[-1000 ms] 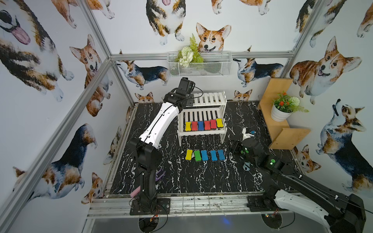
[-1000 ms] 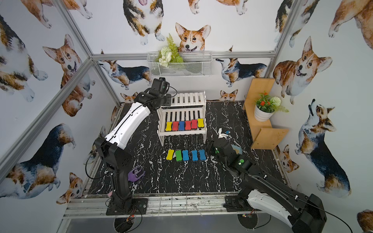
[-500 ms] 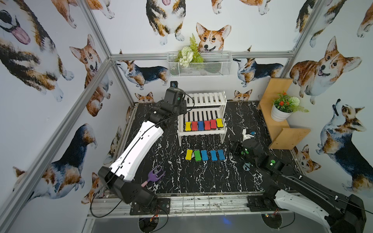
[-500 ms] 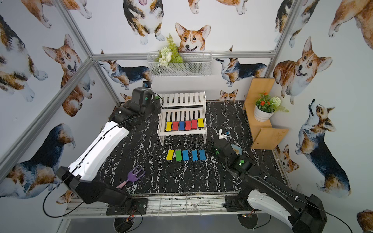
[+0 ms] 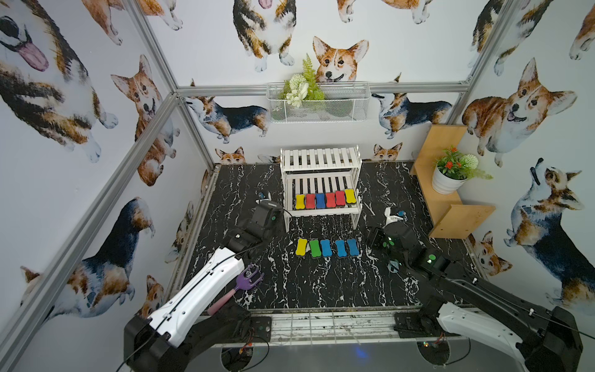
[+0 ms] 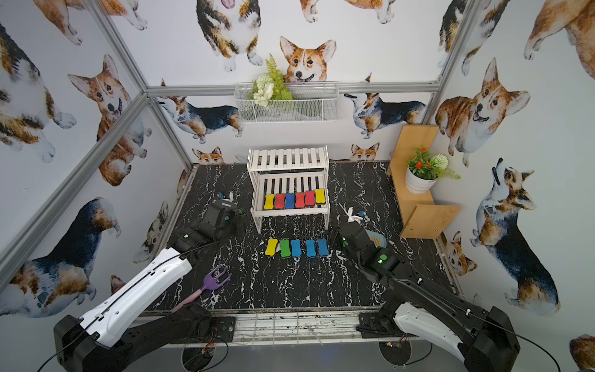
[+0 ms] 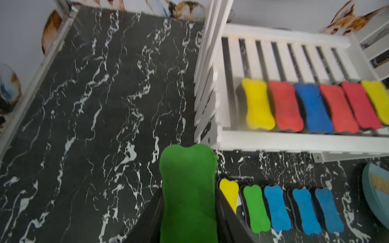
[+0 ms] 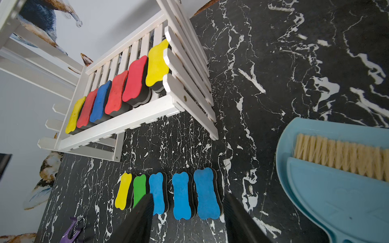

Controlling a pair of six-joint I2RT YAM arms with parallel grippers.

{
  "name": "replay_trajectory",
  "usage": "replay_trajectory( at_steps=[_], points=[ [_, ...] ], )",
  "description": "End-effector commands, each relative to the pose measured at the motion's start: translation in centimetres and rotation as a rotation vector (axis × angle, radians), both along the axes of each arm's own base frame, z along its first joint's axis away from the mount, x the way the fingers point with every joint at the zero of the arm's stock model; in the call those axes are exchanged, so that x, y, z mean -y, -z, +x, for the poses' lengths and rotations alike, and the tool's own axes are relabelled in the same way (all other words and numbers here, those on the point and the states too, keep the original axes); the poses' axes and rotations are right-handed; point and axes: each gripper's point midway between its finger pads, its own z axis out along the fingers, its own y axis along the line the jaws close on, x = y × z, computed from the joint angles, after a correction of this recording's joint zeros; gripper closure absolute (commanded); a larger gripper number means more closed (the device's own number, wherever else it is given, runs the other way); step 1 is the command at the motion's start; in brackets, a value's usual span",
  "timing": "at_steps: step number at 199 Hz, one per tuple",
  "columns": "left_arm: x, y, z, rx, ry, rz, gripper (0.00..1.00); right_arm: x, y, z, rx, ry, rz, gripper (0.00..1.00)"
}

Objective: Remove the whiteboard erasers from the shelf
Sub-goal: Place the whiteboard eraser at the center of the board.

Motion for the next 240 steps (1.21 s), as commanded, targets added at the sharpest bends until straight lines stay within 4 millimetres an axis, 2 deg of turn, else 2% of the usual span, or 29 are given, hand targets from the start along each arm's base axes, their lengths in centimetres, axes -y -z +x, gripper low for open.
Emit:
replay_trajectory(
  at_steps=[1, 7, 10, 21, 38, 57, 141, 186, 240],
  points=[
    [1.0, 2.9, -1.1, -0.037, -0.043, -0.117, 0.64, -0.2, -0.8, 0.3, 0.029, 0.004, 0.026, 0.41],
    [1.2, 3.7, -1.4, -0.052, -0.044, -0.128, 0.64, -0.2, -0.9, 0.4, 0.031, 0.005, 0.027, 0.41],
    [1.1, 5.3, -2.0, -0.082, -0.045, -0.115, 0.64, -0.2, -0.9, 0.4, 0.032, 0.006, 0.027, 0.41],
    [1.3, 7.4, -2.8, -0.121, -0.048, -0.117, 0.64, -0.1, -1.0, 0.5, 0.035, 0.009, 0.025, 0.41],
    [1.7, 9.6, -3.0, -0.169, -0.045, -0.113, 0.64, -0.2, -1.1, 0.6, 0.039, 0.009, 0.027, 0.41],
    [2.5, 11.0, -2.6, -0.198, -0.031, -0.118, 0.65, -0.4, -1.2, 0.7, 0.037, 0.005, 0.032, 0.41],
    [4.3, 15.1, -1.0, -0.271, 0.028, -0.059, 0.66, -0.2, -1.5, 0.6, 0.042, 0.01, 0.031, 0.41],
    [3.8, 16.3, -0.9, -0.298, 0.011, -0.015, 0.66, 0.0, -1.5, 0.4, 0.042, 0.013, 0.03, 0.41],
    [3.8, 16.5, -1.2, -0.311, 0.013, -0.009, 0.53, 0.0, -1.2, 0.4, 0.037, 0.016, 0.033, 0.4]
  ],
)
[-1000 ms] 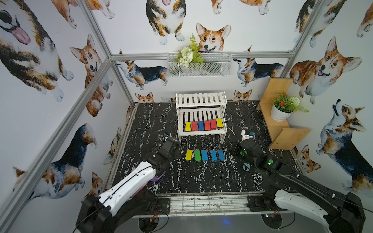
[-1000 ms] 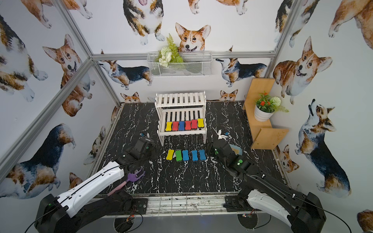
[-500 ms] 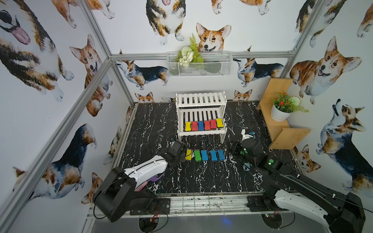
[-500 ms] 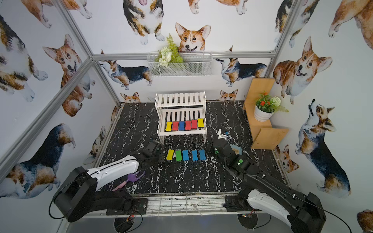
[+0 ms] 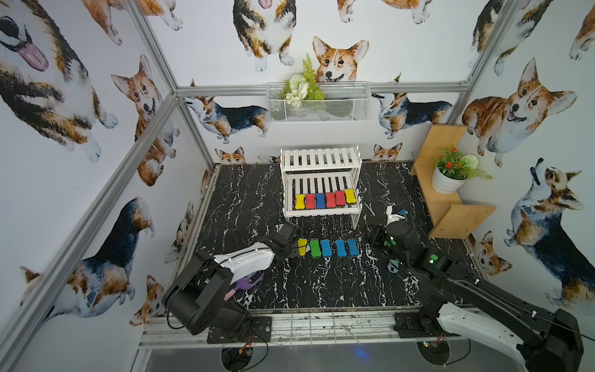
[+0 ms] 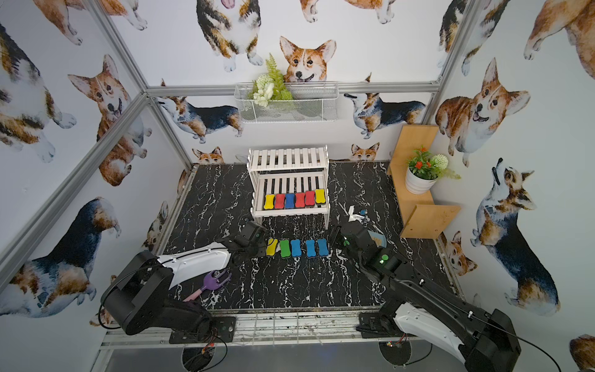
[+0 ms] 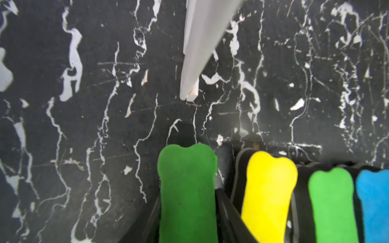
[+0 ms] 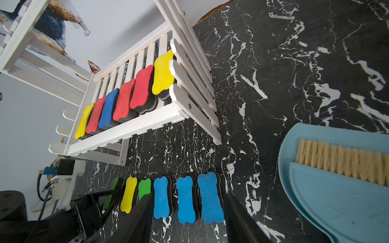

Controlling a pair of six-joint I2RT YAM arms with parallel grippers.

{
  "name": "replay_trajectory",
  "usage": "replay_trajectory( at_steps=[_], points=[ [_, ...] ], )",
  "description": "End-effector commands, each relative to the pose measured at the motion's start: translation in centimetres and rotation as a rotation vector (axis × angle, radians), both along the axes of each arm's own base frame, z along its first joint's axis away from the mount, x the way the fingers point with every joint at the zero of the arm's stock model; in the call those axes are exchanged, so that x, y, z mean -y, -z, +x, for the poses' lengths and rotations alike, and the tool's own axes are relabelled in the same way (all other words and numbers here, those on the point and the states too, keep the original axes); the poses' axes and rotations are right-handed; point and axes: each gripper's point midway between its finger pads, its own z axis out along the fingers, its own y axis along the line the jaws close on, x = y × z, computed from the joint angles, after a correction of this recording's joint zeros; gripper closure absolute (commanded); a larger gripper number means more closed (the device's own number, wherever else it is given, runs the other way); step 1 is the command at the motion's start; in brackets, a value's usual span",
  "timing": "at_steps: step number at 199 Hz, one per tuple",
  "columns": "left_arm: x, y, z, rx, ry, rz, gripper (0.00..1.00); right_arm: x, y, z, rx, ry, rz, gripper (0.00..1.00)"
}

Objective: Remove the whiteboard erasers from the shelf
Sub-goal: Place the whiteboard eraser at the center of the board, then move the whiteboard eraser to the shelf.

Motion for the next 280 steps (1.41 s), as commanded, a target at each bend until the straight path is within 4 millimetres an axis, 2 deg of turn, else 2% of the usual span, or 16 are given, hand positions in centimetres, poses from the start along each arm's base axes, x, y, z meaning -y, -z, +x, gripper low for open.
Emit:
replay_trajectory(
  at_steps=[1, 46, 74, 110, 112, 117, 151, 175, 196, 205, 225, 233, 259, 280],
  points=[
    [0.0, 0.0, -0.3, -0.011, 0.008, 0.011, 0.53, -0.1, -0.4, 0.2, 0.015, 0.009, 0.017, 0.4],
    [-0.1, -0.7, -0.5, 0.003, 0.003, 0.012, 0.5, 0.0, -0.3, 0.2, 0.013, 0.011, 0.021, 0.39],
    [0.5, -2.9, -0.4, 0.049, 0.007, -0.006, 0.49, -0.1, -0.3, 0.1, 0.011, 0.007, 0.019, 0.39],
    [1.5, -7.1, -0.7, 0.127, 0.028, -0.037, 0.48, -0.4, -0.6, 0.2, 0.009, -0.01, 0.015, 0.4],
    [2.0, -8.3, -0.2, 0.152, 0.027, -0.055, 0.48, -0.5, -0.6, 0.2, 0.009, -0.012, 0.015, 0.4],
    [2.2, -9.4, -0.1, 0.171, 0.03, -0.07, 0.48, -0.5, -0.6, 0.2, 0.009, -0.014, 0.015, 0.4],
    [2.1, -15.0, 0.2, 0.28, 0.047, -0.113, 0.44, -0.9, -1.1, 0.3, 0.012, -0.037, 0.004, 0.4],
    [2.0, -18.6, 0.4, 0.349, 0.071, -0.114, 0.35, -1.3, -2.1, 0.8, 0.026, -0.06, -0.035, 0.4],
    [1.6, -20.8, 0.6, 0.391, 0.074, -0.11, 0.14, -1.9, -3.5, 1.8, 0.039, -0.082, -0.087, 0.4],
    [1.3, -21.6, 0.7, 0.409, 0.07, -0.108, 0.01, -2.5, -4.0, 2.3, 0.042, -0.102, -0.104, 0.4],
    [0.4, -22.8, 0.8, 0.446, 0.056, -0.088, 0.01, -4.0, -5.3, 3.7, 0.052, -0.154, -0.124, 0.44],
    [-0.1, -23.4, 0.9, 0.461, 0.051, -0.079, 0.01, -4.8, -4.9, 4.7, 0.032, -0.173, -0.143, 0.45],
    [-1.3, -25.1, 1.0, 0.502, 0.047, -0.057, 0.01, -5.9, -5.8, 7.5, 0.032, -0.191, -0.184, 0.45],
    [-1.9, -26.1, 0.8, 0.532, 0.042, -0.048, 0.01, -6.6, -5.2, 9.5, 0.008, -0.198, -0.227, 0.44]
  ],
)
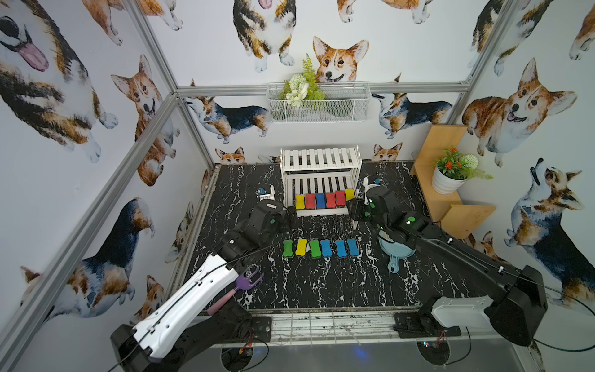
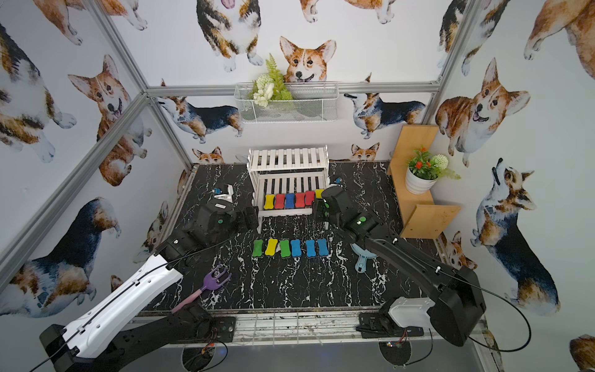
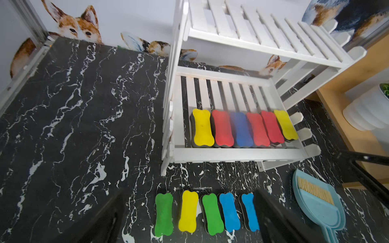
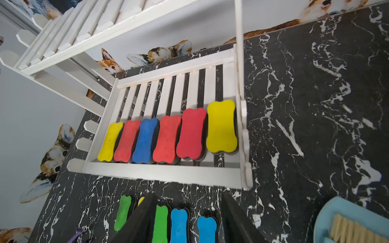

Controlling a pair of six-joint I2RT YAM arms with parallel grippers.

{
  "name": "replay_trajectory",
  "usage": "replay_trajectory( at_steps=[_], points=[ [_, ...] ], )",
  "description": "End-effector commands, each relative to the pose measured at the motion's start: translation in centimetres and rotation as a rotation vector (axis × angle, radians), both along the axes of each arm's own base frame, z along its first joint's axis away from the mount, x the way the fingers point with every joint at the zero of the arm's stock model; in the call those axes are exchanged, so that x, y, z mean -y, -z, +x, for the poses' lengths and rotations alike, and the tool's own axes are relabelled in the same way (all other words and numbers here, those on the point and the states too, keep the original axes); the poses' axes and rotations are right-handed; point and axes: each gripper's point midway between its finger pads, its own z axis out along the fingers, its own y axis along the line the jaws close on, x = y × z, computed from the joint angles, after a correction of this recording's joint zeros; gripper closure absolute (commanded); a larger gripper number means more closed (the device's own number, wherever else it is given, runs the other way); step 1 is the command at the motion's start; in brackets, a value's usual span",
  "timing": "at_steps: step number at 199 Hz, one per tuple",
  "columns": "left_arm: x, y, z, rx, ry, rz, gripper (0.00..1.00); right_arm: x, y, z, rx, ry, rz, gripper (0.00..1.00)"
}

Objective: Remove the whiteboard erasers from the shelf
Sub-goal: Move the whiteboard eraser to the shelf.

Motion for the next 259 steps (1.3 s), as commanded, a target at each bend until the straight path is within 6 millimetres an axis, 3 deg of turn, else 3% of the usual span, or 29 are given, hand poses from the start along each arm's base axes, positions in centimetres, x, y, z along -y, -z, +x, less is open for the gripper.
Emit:
replay_trajectory(
  at_steps=[1, 52, 137, 182, 259],
  points=[
    [-0.9, -1.0, -0.2, 0.033, -0.005, 0.046, 0.01, -0.7, 0.4, 1.3, -0.012, -0.044, -0.069, 0.44],
    [-1.9, -1.5, -0.8, 0.052, -0.027, 0.055, 0.01, -1.0, 2.7, 4.1, -0.046, -0.008, -0.152, 0.42],
    [-2.6, -1.2, -1.3, 0.047, -0.036, 0.071, 0.01, -1.2, 5.3, 6.5, -0.073, 0.012, -0.233, 0.42],
    [-2.8, -0.8, -1.3, 0.038, -0.04, 0.078, 0.01, -2.7, 6.7, 6.4, -0.117, -0.039, -0.194, 0.42],
    [-3.3, -0.7, -1.4, 0.038, -0.059, 0.088, 0.01, -6.7, 6.7, 4.8, -0.126, -0.109, -0.113, 0.43]
  ],
)
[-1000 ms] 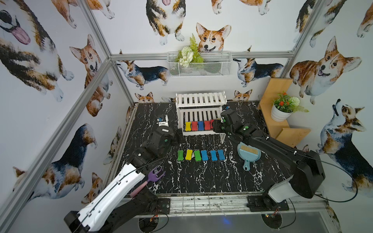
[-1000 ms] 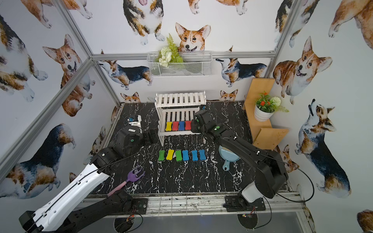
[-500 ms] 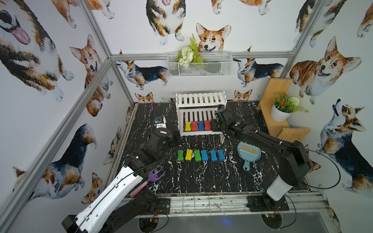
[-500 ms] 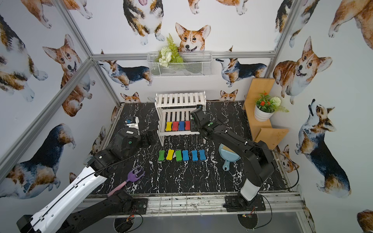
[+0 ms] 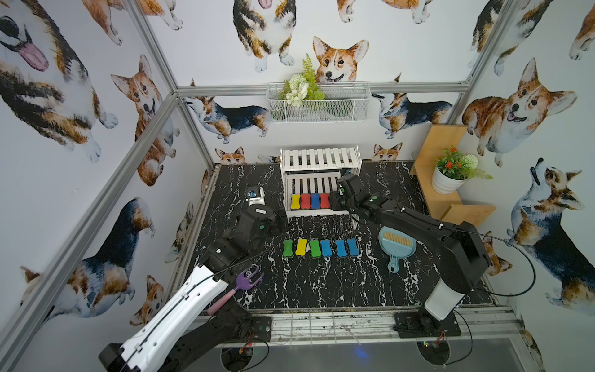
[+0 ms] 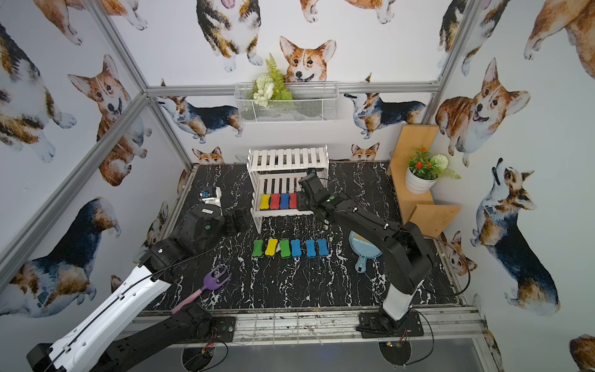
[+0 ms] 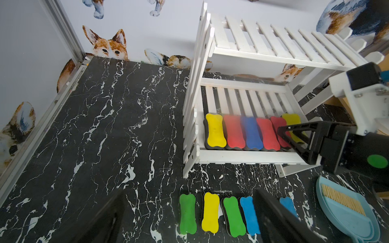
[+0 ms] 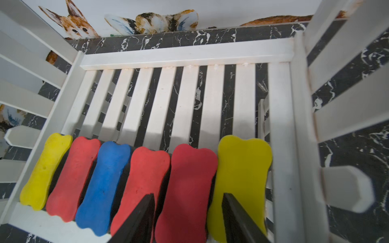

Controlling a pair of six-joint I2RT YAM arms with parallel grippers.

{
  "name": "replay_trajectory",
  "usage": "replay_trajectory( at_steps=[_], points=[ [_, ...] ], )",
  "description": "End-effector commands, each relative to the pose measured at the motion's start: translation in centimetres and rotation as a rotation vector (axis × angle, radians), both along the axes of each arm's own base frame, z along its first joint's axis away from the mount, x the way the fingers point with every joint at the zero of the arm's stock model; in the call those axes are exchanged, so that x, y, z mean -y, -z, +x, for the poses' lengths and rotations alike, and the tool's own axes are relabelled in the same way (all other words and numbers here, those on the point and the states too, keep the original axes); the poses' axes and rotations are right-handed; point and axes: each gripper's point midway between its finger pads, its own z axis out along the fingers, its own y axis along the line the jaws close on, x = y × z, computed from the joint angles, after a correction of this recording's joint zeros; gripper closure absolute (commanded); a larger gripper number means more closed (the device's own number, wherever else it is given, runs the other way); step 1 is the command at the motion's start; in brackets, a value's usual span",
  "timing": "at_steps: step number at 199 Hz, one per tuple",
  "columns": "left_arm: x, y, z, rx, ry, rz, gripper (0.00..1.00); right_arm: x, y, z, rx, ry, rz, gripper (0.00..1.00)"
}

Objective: Remove the whiteboard erasers from the shelf
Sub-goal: Move the whiteboard eraser to the shelf.

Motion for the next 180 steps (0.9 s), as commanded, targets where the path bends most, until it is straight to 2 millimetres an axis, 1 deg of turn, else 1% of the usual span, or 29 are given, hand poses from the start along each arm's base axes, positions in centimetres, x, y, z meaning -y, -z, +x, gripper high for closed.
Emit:
replay_trajectory(
  at_steps=[1, 10, 47, 59, 73, 112, 128, 137, 157, 180],
  points=[
    [-0.4, 0.1, 0.0, 0.003, -0.013, 0.014, 0.01, -1.3, 0.7, -1.0, -0.045, -0.017, 0.028, 0.43],
    [-0.4, 0.1, 0.0, 0.003, -0.014, 0.013, 0.01, -1.1, 1.0, -1.1, -0.051, -0.003, 0.027, 0.42],
    [-0.3, 0.0, 0.0, 0.005, -0.01, 0.002, 0.01, 1.5, 1.3, -0.9, -0.047, 0.079, 0.002, 0.42],
    [-0.2, 0.2, 0.0, 0.0, -0.005, -0.003, 0.01, 2.1, 1.1, -0.8, -0.042, 0.089, 0.008, 0.41],
    [0.0, 0.4, 0.1, -0.008, 0.0, -0.005, 0.01, 2.1, 0.2, -0.7, -0.02, 0.075, 0.019, 0.41],
    [0.3, 0.6, 0.3, -0.009, 0.006, -0.012, 0.01, 1.3, -3.5, -0.6, 0.037, 0.02, 0.038, 0.41],
    [0.3, 0.6, 0.3, -0.008, 0.006, -0.012, 0.01, 1.6, -4.4, -0.6, 0.055, 0.029, 0.031, 0.44],
    [0.3, 0.6, 0.3, -0.009, 0.005, -0.012, 0.01, 2.2, -4.4, -0.4, 0.052, 0.049, 0.01, 0.46],
    [0.2, 0.7, 0.2, -0.007, 0.005, -0.013, 0.01, 3.5, -3.5, 0.1, 0.037, 0.089, -0.051, 0.46],
    [0.1, 1.0, 0.1, -0.014, 0.004, -0.01, 0.01, 4.0, -2.6, 0.8, 0.032, 0.104, -0.092, 0.45]
  ],
)
